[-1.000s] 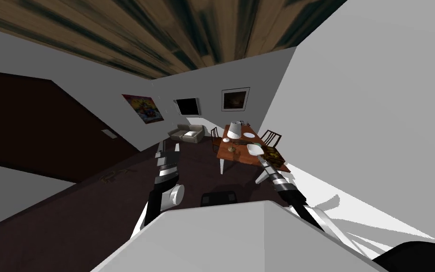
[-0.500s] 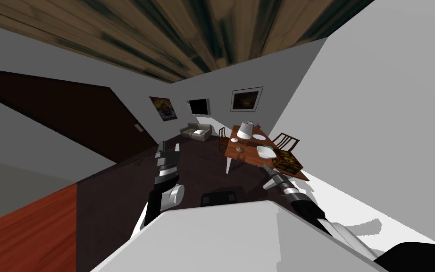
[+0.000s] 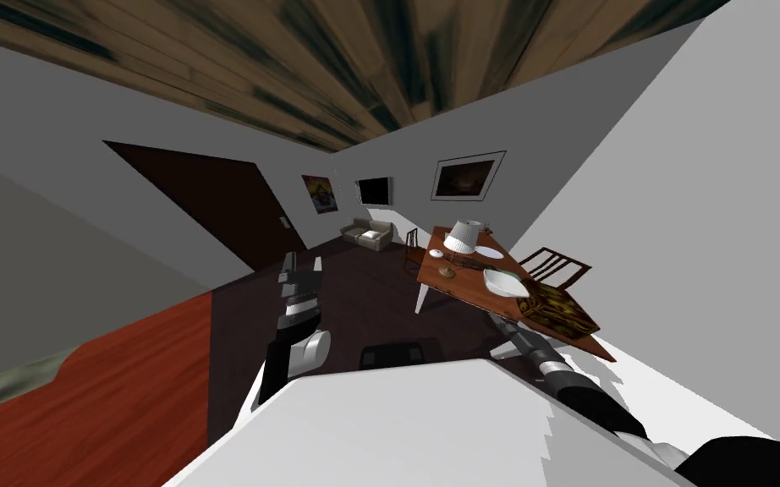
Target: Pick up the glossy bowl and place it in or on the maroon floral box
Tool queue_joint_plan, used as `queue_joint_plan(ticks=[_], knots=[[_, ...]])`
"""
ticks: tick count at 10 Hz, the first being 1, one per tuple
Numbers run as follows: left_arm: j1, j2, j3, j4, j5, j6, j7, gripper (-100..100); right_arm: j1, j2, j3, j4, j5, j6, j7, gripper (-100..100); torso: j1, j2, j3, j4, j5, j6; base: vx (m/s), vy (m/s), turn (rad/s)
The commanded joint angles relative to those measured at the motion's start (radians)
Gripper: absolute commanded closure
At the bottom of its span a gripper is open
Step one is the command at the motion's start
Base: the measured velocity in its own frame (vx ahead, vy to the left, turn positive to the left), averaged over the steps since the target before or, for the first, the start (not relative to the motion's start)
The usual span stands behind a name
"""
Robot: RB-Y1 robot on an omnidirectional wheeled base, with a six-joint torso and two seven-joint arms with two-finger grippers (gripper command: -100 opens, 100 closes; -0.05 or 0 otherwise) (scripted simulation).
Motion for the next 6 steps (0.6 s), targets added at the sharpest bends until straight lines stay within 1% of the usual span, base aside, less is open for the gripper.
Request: queue_joint_plan(ticks=[1, 2, 3, 4, 5, 6], knots=[[0.000, 0.000, 0.000, 0.000, 0.000, 0.000, 0.000, 0, 0.007, 0.007, -0.002, 0.023, 0.028, 0.003, 0.019, -100, 0.000, 0.000, 0.000, 0.000, 0.000, 0.000, -0.001, 0.030, 0.157], [0.000, 0.000, 0.000, 0.000, 0.000, 0.000, 0.000, 0, 0.037, -0.002, -0.021, 0.058, 0.069, 0.008, 0.038, -100, -0.001, 0.000, 0.000, 0.000, 0.000, 0.001, 0.006, 0.042, 0.251], [0.000, 0.000, 0.000, 0.000, 0.000, 0.000, 0.000, 0, 0.065, -0.010, -0.038, 0.093, 0.096, 0.012, 0.057, -100, -0.001, -0.001, 0.000, 0.000, 0.000, 0.000, 0.023, 0.047, 0.397], [0.000, 0.000, 0.000, 0.000, 0.000, 0.000, 0.000, 0, 0.067, -0.010, -0.038, 0.093, 0.113, 0.012, 0.057, -100, -0.001, -0.002, -0.001, 0.000, 0.000, 0.000, 0.027, 0.018, 0.255], [0.000, 0.000, 0.000, 0.000, 0.000, 0.000, 0.000, 0, 0.097, -0.018, -0.053, 0.129, 0.149, 0.014, 0.076, -100, -0.002, -0.002, -0.001, 0.000, 0.000, 0.001, 0.031, 0.007, 0.390], [0.000, 0.000, 0.000, 0.000, 0.000, 0.000, 0.000, 0, 0.097, -0.018, -0.053, 0.129, 0.157, 0.014, 0.076, -100, -0.003, -0.002, -0.001, 0.000, -0.001, 0.000, 0.025, -0.009, 0.142]])
